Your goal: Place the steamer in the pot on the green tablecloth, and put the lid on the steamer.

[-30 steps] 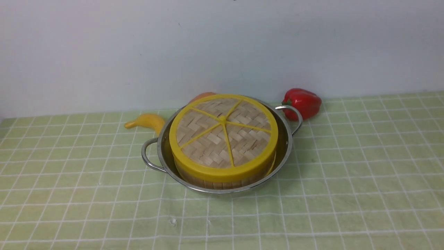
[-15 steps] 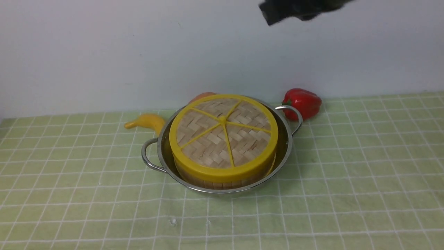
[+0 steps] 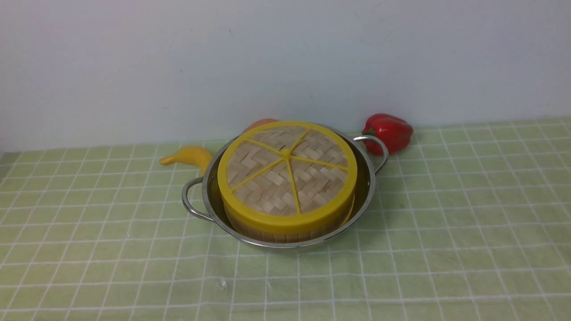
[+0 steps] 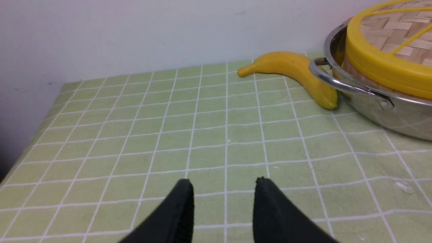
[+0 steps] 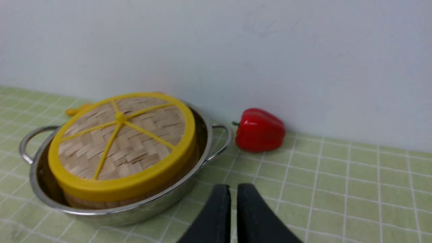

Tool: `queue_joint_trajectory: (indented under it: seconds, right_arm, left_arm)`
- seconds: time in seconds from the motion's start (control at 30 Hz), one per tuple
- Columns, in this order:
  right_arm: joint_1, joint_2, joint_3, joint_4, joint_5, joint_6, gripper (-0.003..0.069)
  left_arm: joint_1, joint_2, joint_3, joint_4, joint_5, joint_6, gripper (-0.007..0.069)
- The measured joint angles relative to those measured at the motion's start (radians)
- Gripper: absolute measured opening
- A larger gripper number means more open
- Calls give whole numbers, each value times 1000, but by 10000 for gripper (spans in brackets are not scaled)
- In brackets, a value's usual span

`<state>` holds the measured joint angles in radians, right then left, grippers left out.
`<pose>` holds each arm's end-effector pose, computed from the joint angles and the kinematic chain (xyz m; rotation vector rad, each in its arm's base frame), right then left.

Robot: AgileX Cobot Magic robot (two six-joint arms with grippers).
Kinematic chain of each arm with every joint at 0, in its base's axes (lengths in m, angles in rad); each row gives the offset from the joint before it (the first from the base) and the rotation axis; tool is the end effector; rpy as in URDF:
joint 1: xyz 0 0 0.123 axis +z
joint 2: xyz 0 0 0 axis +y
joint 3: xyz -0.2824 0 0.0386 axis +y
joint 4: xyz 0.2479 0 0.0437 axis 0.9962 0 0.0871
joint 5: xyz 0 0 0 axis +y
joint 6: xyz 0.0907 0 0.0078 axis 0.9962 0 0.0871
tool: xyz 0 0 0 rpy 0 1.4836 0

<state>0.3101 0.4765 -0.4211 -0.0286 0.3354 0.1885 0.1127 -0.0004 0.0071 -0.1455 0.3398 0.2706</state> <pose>0.0989 0.0308 0.2894 -0.1335 1.8816 0.3152 0.0539 0.0017 0.1804 0.0530 1.8276 0.1293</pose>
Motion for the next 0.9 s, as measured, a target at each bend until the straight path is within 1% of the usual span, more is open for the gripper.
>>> queue_joint_trajectory:
  seconds: [0.03,0.1,0.2,0.23,0.3,0.47,0.53,0.57,0.67,0.9]
  right_arm:
    - [0,-10,0,0,-11,0,54]
    - [-66,-136,174,0,-136,2,60]
    - [-113,-249,311,2,-228,21,67]
    - [-115,-256,320,2,-228,21,67]
    - [-132,-356,409,16,-260,37,71]
    - [-133,-454,427,22,-191,42,83]
    - [-133,-472,428,22,-112,43,92]
    - [-133,-472,428,22,-104,43,92]
    - [-133,-472,429,29,-8,58,104]
    - [-133,-472,430,29,11,83,121]
  left_arm:
    - [0,0,0,0,0,0,243]
    - [0,0,0,0,0,0,243]
    - [0,0,0,0,0,0,243]
    - [0,0,0,0,0,0,243]
    - [0,0,0,0,0,0,243]
    - [0,0,0,0,0,0,243]
    - [0,0,0,0,0,0,243]
    - [0,0,0,0,0,0,243]
    - [0,0,0,0,0,0,243]
    - [0,0,0,0,0,0,243]
